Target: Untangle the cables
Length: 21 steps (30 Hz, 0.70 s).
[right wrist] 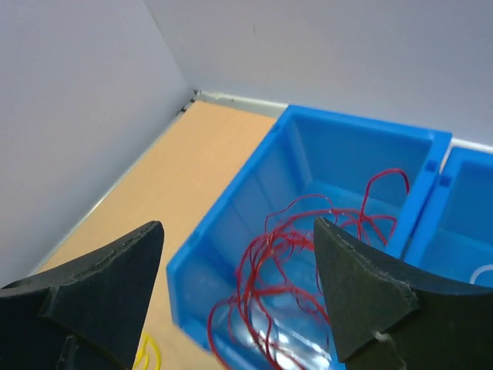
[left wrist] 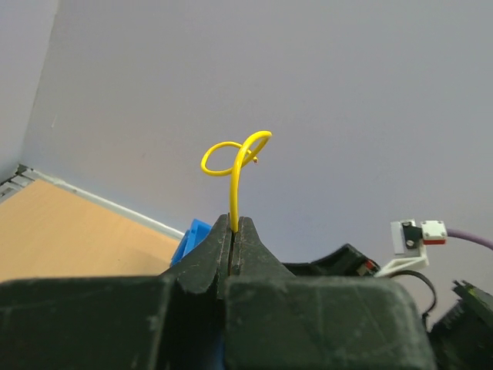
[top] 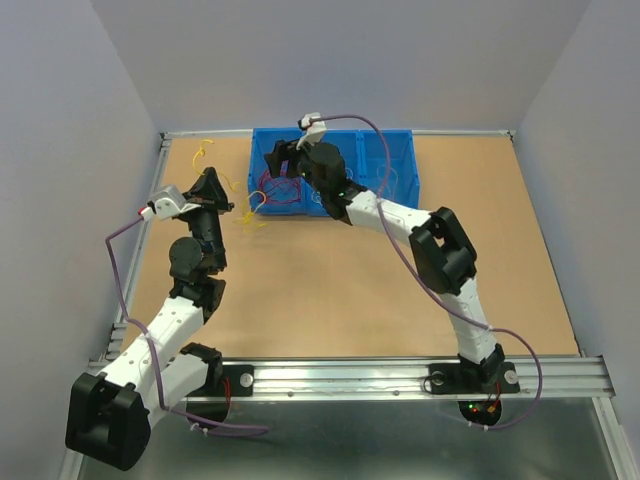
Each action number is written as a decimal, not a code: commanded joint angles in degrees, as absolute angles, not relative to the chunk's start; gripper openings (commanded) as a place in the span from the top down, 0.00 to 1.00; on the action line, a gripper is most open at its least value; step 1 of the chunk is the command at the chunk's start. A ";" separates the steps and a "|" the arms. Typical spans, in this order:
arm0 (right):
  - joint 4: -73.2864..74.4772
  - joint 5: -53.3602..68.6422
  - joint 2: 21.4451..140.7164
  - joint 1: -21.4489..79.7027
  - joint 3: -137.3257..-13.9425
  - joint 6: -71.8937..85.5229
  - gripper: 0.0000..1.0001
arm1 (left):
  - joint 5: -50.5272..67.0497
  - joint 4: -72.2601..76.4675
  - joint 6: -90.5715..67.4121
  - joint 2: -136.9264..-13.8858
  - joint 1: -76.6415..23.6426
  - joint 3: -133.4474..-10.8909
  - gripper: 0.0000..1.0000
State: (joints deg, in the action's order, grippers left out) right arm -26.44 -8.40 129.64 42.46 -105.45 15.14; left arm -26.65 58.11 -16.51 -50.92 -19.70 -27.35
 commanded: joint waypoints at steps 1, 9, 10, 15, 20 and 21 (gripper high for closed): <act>-34.33 3.49 115.27 42.80 -93.64 11.08 0.16 | -22.95 62.32 -15.21 -50.01 -19.95 -27.07 1.00; -38.76 23.89 103.80 42.80 -74.98 7.39 0.04 | -16.62 64.69 -14.94 -49.74 -20.21 -25.93 1.00; -38.50 27.13 103.71 42.80 -74.36 7.21 0.03 | -15.92 64.69 -14.59 -50.09 -20.21 -26.19 1.00; -37.80 29.62 106.34 43.42 -75.14 5.63 0.00 | -10.04 65.56 -13.19 -50.54 -20.21 -25.93 1.00; -37.00 28.74 110.30 44.29 -78.82 4.31 0.00 | -5.55 66.36 -12.40 -50.54 -20.21 -25.49 1.00; -36.74 28.48 111.00 44.38 -79.53 3.87 0.00 | -4.49 66.53 -12.22 -50.45 -20.21 -25.49 1.00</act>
State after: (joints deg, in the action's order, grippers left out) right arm -36.29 27.11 108.49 43.40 -75.92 6.09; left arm -9.91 61.45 -14.04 -50.92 -19.90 -26.17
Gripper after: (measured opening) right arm 0.999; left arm 0.040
